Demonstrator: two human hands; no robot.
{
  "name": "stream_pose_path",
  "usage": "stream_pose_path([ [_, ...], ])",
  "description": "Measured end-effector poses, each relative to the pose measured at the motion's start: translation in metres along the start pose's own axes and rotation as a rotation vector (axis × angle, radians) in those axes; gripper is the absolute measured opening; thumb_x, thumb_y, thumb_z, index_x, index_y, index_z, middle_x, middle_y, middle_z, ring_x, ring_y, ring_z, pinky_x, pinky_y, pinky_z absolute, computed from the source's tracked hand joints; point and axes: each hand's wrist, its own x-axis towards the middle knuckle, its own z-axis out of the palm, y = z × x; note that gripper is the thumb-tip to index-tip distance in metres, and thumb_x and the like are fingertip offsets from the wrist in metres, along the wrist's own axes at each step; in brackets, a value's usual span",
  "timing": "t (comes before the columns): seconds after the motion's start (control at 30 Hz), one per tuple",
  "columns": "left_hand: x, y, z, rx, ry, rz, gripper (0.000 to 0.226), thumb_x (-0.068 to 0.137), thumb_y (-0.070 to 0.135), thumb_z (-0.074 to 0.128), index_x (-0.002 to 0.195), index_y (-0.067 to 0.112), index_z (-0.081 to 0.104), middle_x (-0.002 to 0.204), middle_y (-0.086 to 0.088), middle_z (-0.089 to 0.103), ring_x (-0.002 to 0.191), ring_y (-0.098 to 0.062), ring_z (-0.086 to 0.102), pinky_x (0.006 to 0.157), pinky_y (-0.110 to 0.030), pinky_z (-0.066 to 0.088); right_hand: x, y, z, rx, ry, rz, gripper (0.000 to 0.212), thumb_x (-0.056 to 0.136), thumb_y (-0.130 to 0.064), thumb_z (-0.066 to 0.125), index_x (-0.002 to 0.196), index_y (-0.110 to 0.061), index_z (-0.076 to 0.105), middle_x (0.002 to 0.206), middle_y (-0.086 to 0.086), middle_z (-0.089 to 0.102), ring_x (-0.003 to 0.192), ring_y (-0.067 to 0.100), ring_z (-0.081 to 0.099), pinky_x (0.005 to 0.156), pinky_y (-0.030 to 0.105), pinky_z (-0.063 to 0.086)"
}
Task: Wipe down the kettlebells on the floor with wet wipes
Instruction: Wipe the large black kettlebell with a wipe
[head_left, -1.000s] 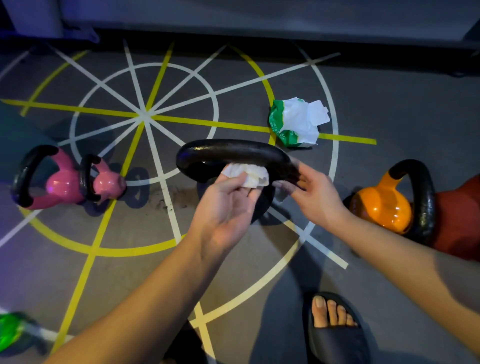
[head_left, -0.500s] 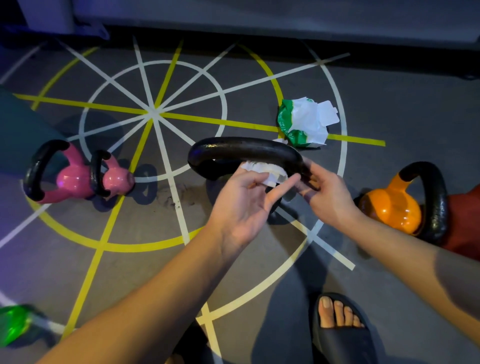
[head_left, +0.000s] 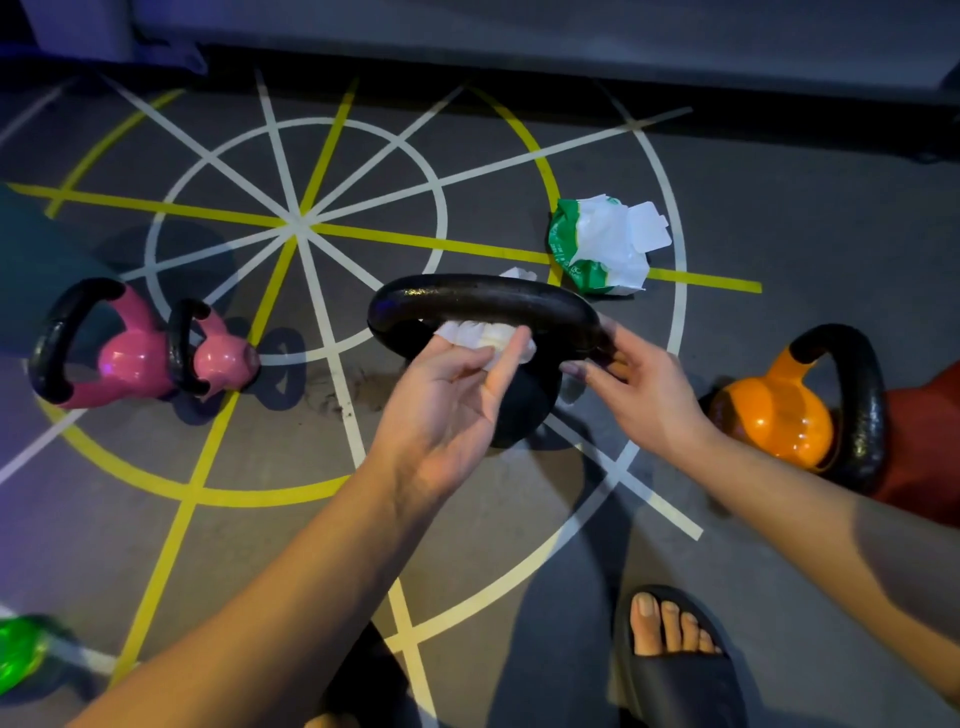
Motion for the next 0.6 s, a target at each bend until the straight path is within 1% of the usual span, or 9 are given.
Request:
stream_pose_path([
  [0.07,0.002,-0.010,0.007,0.043,-0.020,0.000,0.036,0.094,-0.019,0.038,0.110,0.002,0.064,0.143,-0.026,0.056,0.132,-0.032,0.058,0.106,-0.041,0.051,0.000,0.001,0.000,0.000,0.000,-0.001,0.053,0.093,-0.018,0.072,0.128,-0.056,0.059,0.122,-0.009,0.073,0.118,0.013,0.068,0.105,0.049,0.051],
  [0.1,0.003,-0.013,0.009,0.034,-0.022,-0.001,0.035,0.094,-0.020,0.038,0.105,0.002,0.063,0.144,-0.025,0.054,0.134,-0.031,0.056,0.109,-0.042,0.049,0.001,0.001,0.000,0.002,-0.005,0.001,0.054,0.092,-0.018,0.072,0.128,-0.057,0.059,0.122,-0.009,0.073,0.119,0.013,0.067,0.106,0.050,0.051],
  [0.17,0.008,-0.014,0.011,0.009,-0.012,-0.012,0.032,0.093,-0.021,0.038,0.100,0.001,0.061,0.146,-0.026,0.052,0.134,-0.032,0.056,0.111,-0.043,0.048,0.000,0.001,0.000,0.008,-0.011,0.006,0.052,0.090,-0.024,0.072,0.128,-0.057,0.058,0.124,-0.009,0.072,0.121,0.013,0.066,0.107,0.051,0.050],
  [0.27,0.008,-0.007,0.004,-0.023,-0.003,-0.022,0.042,0.091,-0.020,0.038,0.120,0.002,0.059,0.145,-0.024,0.054,0.135,-0.031,0.056,0.116,-0.042,0.043,0.001,0.001,-0.001,-0.008,-0.005,-0.001,0.051,0.089,-0.031,0.071,0.131,-0.055,0.057,0.124,-0.009,0.072,0.122,0.013,0.066,0.108,0.052,0.049],
  [0.33,0.004,0.001,-0.001,-0.039,0.005,-0.030,0.049,0.084,-0.018,0.043,0.128,-0.001,0.057,0.143,-0.025,0.056,0.134,-0.035,0.055,0.112,-0.044,0.046,0.001,0.002,-0.001,-0.006,-0.004,-0.002,0.051,0.091,-0.026,0.071,0.131,-0.055,0.057,0.123,-0.008,0.073,0.120,0.013,0.066,0.108,0.051,0.049],
  [0.4,0.000,0.011,-0.005,-0.089,0.021,-0.033,0.056,0.081,-0.017,0.045,0.134,-0.006,0.056,0.138,-0.028,0.059,0.132,-0.040,0.056,0.103,-0.046,0.052,0.001,0.003,-0.002,-0.004,-0.007,0.000,0.054,0.093,-0.020,0.070,0.130,-0.057,0.057,0.123,-0.008,0.073,0.120,0.012,0.067,0.108,0.050,0.050],
  [0.43,-0.001,0.015,-0.006,-0.137,0.038,-0.032,0.058,0.079,-0.017,0.046,0.136,-0.007,0.055,0.136,-0.030,0.060,0.131,-0.041,0.056,0.100,-0.045,0.053,0.001,0.002,-0.001,-0.012,-0.003,0.004,0.054,0.093,-0.021,0.071,0.131,-0.057,0.056,0.123,-0.010,0.073,0.120,0.010,0.066,0.108,0.048,0.049],
  [0.53,-0.002,0.024,-0.007,-0.266,0.083,-0.029,0.062,0.076,-0.019,0.050,0.138,-0.010,0.052,0.133,-0.033,0.060,0.130,-0.041,0.057,0.095,-0.047,0.055,0.000,0.000,0.002,-0.037,0.014,-0.008,0.052,0.087,-0.037,0.074,0.131,-0.058,0.055,0.123,-0.014,0.072,0.119,0.007,0.066,0.109,0.046,0.050],
  [0.6,-0.003,0.026,-0.008,-0.265,0.087,-0.027,0.061,0.077,-0.019,0.051,0.137,-0.010,0.053,0.133,-0.032,0.061,0.129,-0.042,0.058,0.096,-0.048,0.055,0.001,0.000,0.002,-0.037,0.020,-0.007,0.052,0.086,-0.038,0.074,0.131,-0.058,0.055,0.122,-0.016,0.072,0.118,0.006,0.066,0.109,0.045,0.050],
])
